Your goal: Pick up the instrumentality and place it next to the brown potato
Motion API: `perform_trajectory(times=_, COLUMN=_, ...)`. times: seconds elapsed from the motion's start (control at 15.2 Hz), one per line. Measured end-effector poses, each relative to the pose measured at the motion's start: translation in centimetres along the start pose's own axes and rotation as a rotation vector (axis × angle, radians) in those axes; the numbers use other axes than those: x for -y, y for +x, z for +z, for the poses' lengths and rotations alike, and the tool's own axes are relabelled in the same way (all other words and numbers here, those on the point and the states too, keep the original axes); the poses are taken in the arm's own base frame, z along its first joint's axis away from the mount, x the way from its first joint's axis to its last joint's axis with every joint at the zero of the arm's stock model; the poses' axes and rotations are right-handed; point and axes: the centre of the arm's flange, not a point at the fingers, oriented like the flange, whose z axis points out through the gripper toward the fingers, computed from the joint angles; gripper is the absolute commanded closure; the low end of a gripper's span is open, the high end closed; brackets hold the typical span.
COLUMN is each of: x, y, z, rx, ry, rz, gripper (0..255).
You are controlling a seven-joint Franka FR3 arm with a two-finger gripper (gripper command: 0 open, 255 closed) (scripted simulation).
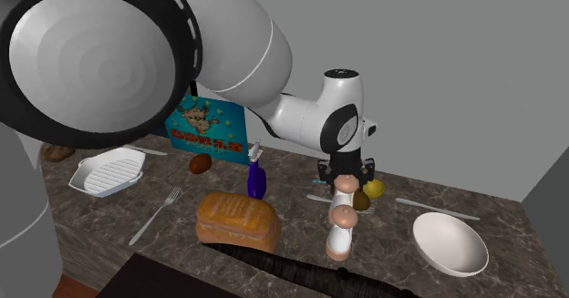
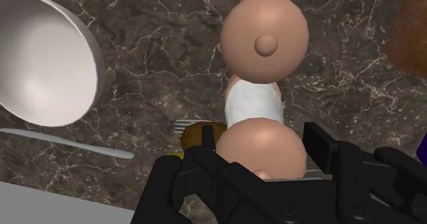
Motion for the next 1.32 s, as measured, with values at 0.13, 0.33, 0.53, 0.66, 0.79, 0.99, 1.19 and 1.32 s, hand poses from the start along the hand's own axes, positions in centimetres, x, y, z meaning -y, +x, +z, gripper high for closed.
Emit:
perform_trajectory(times=0.13, x=-0.2, y=0.1, z=-1.1, rx=0.0, ry=0.0, rz=0.0, gripper=255)
perform_trajectory(times=0.33, x=-0.5, y=0.1, z=-2.5, rx=0.0, ry=0.0, rz=0.0, gripper=255)
perform_trajectory(times=0.53, x=-0.8, y=0.1, z=-4.1, rx=0.0, ry=0.0, rz=0.0, gripper=255)
perform_trajectory(times=0.66, x=-1.0, y=0.1, z=-5.2, rx=0.0, ry=0.0, rz=0.0, gripper=255)
perform_trajectory(times=0.79, x=-1.1, y=0.2, z=-6.2, rx=0.0, ry=0.0, rz=0.0, gripper=255)
perform_trajectory(times=0.99, x=-1.2, y=0.2, z=-7.6, rx=0.0, ry=0.0, rz=0.0, gripper=255)
perform_trajectory(times=1.19, x=-1.7, y=0.3, z=-9.3, rx=0.0, ry=0.0, rz=0.0, gripper=255)
perform_trajectory(times=1.32, x=-2.0, y=0.3, z=-10.4, rx=0.0, ry=0.0, rz=0.0, gripper=255)
